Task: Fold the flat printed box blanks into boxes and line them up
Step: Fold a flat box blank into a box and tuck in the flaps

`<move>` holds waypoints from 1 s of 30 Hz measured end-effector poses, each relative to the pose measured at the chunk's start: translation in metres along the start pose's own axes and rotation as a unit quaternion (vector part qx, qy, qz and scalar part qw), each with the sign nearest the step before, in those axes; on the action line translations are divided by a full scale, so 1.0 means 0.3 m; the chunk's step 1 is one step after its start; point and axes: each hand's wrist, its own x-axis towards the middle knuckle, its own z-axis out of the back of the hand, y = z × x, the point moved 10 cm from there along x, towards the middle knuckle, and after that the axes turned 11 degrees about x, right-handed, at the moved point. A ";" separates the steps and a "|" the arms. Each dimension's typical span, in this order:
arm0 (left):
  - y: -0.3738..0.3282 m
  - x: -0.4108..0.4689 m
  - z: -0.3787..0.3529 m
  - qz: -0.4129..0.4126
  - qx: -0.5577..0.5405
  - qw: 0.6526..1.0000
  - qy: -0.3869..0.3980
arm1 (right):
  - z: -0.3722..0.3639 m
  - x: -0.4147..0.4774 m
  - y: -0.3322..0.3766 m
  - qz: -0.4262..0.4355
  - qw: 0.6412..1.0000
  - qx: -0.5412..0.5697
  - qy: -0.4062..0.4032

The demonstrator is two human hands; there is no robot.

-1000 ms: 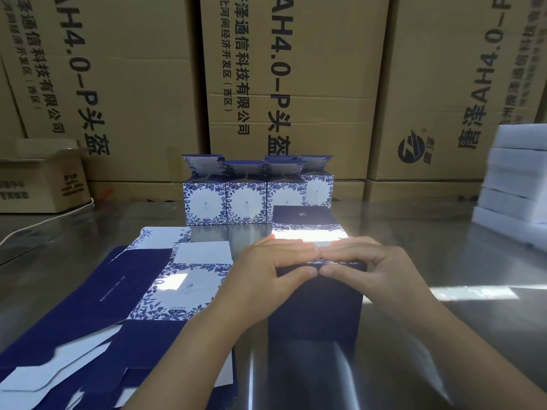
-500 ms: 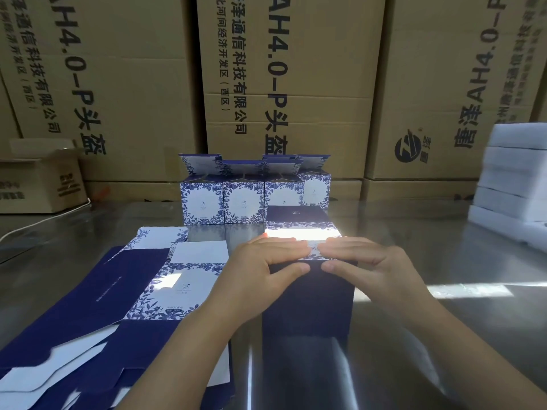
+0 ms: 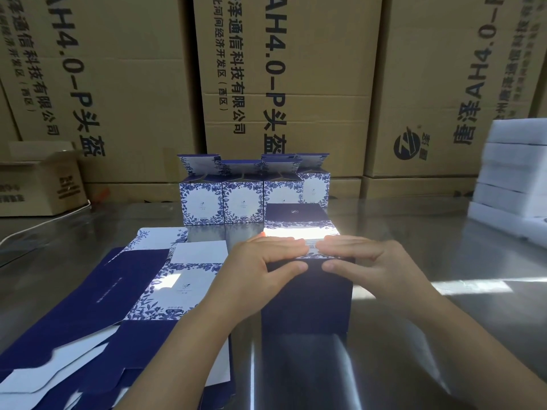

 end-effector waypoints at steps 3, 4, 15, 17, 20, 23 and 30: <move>0.004 0.001 0.000 0.004 0.001 1.000 0.002 | 0.005 0.003 -0.011 -0.032 0.998 0.024 0.045; 0.005 0.001 -0.001 0.006 -0.001 1.000 0.003 | 0.008 0.004 -0.011 -0.036 0.998 0.028 0.052; 0.003 -0.001 0.000 0.017 -0.015 1.000 0.003 | 0.011 -0.001 -0.035 -0.025 0.998 0.049 0.029; 0.003 0.000 0.000 0.019 -0.015 1.000 0.004 | 0.015 -0.001 -0.038 -0.025 0.998 0.050 0.022; 0.006 0.000 0.000 0.022 -0.017 1.000 0.009 | 0.013 0.002 -0.038 -0.028 0.998 0.048 0.025; 0.010 -0.001 -0.002 0.022 -0.015 1.000 0.015 | 0.022 0.005 -0.042 -0.040 0.997 0.061 0.031; 0.016 -0.004 -0.003 0.015 -0.002 1.000 0.022 | 0.038 0.009 -0.045 -0.041 0.995 0.087 0.021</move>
